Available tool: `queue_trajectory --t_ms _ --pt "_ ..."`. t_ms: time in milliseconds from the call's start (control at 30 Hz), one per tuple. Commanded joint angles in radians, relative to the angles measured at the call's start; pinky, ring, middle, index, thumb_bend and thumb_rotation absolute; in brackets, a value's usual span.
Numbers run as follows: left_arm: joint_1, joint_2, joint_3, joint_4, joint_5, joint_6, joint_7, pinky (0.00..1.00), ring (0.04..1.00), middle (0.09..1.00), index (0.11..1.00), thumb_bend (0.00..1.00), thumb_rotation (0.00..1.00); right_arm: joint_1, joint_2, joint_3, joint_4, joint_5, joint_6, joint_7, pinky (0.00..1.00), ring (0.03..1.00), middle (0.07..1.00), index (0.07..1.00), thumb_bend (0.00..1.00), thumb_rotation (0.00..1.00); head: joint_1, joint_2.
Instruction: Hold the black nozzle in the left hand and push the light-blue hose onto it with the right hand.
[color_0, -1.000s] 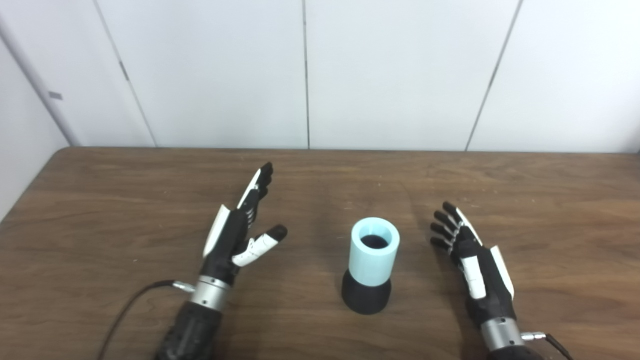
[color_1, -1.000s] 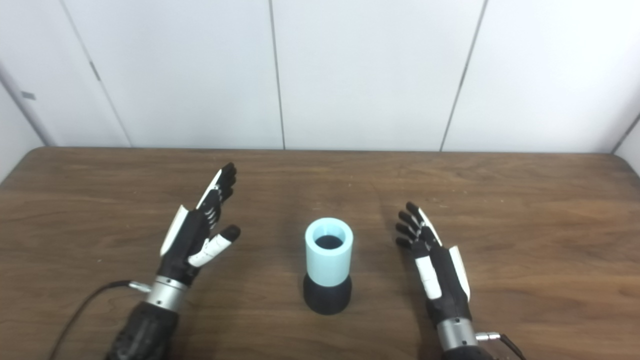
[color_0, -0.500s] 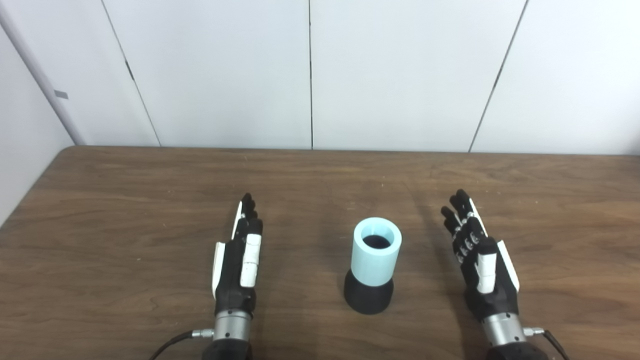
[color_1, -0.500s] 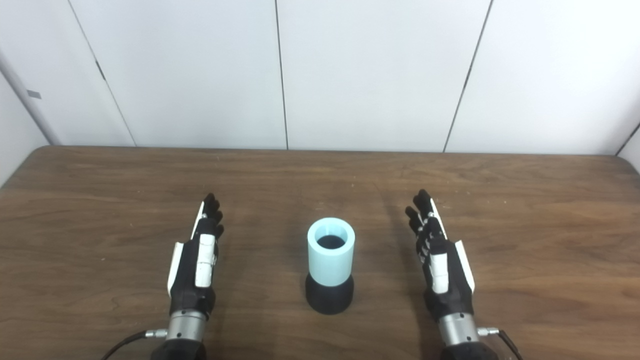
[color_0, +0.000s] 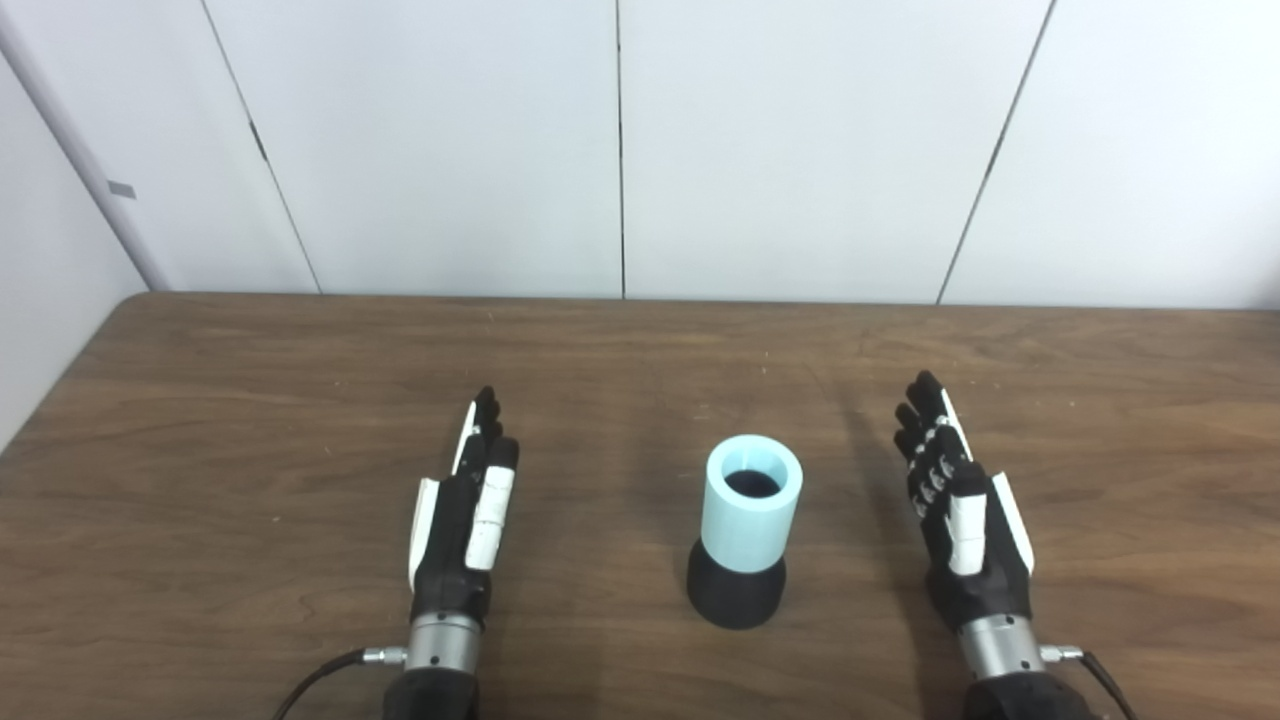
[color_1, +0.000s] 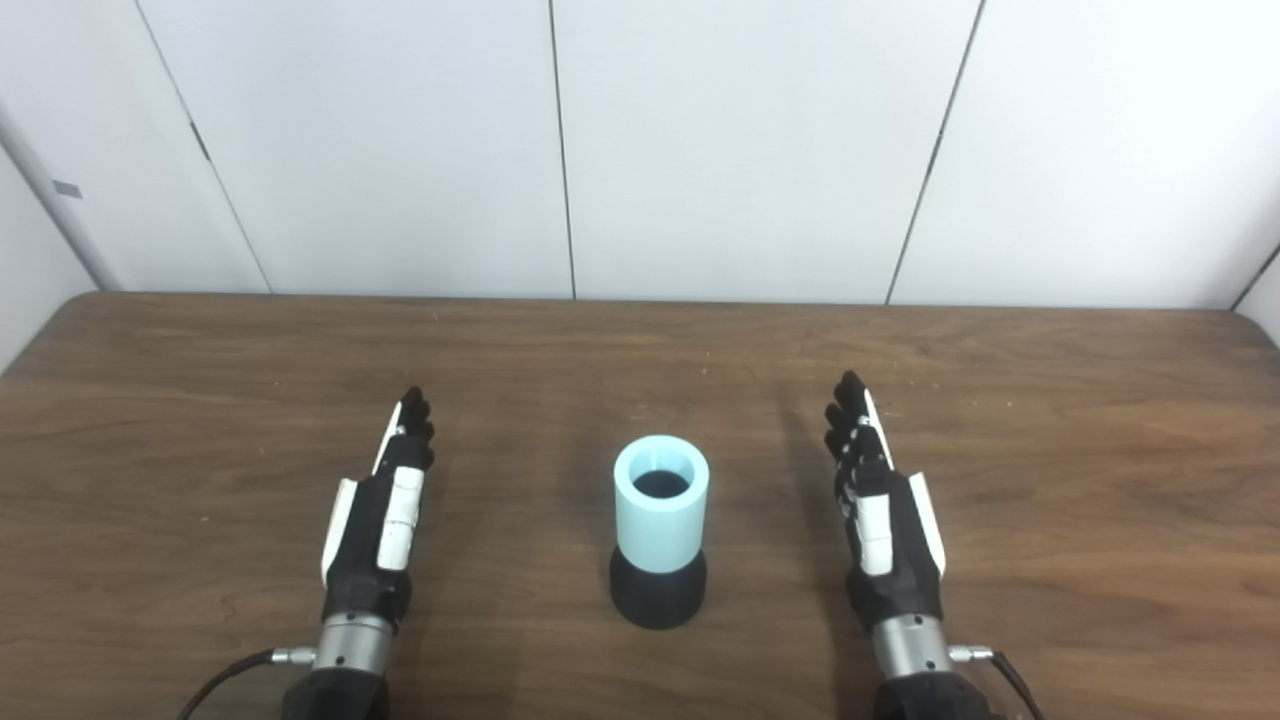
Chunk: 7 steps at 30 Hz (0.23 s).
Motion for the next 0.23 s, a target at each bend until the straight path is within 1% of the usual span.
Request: queue_trajectory --t_ms 0,200 --pt "-0.028 -0.001 -0.010 -0.026 0.001 -0.028 0.000 1.00 1.000 1.000 1.000 0.74 1.00 0.007 0.018 0.011 0.011 0.012 -0.016 0.001 1.00 1.000 1.000 1.000 0.73 1.00 0.000 0.000" --pt "-0.027 0.009 -0.017 -0.036 -0.002 -0.018 -0.013 1.00 1.000 1.000 1.000 0.73 1.00 0.006 0.021 0.009 0.013 0.011 -0.008 -0.003 1.00 1.000 1.000 1.000 0.73 1.00 -0.005 0.001"
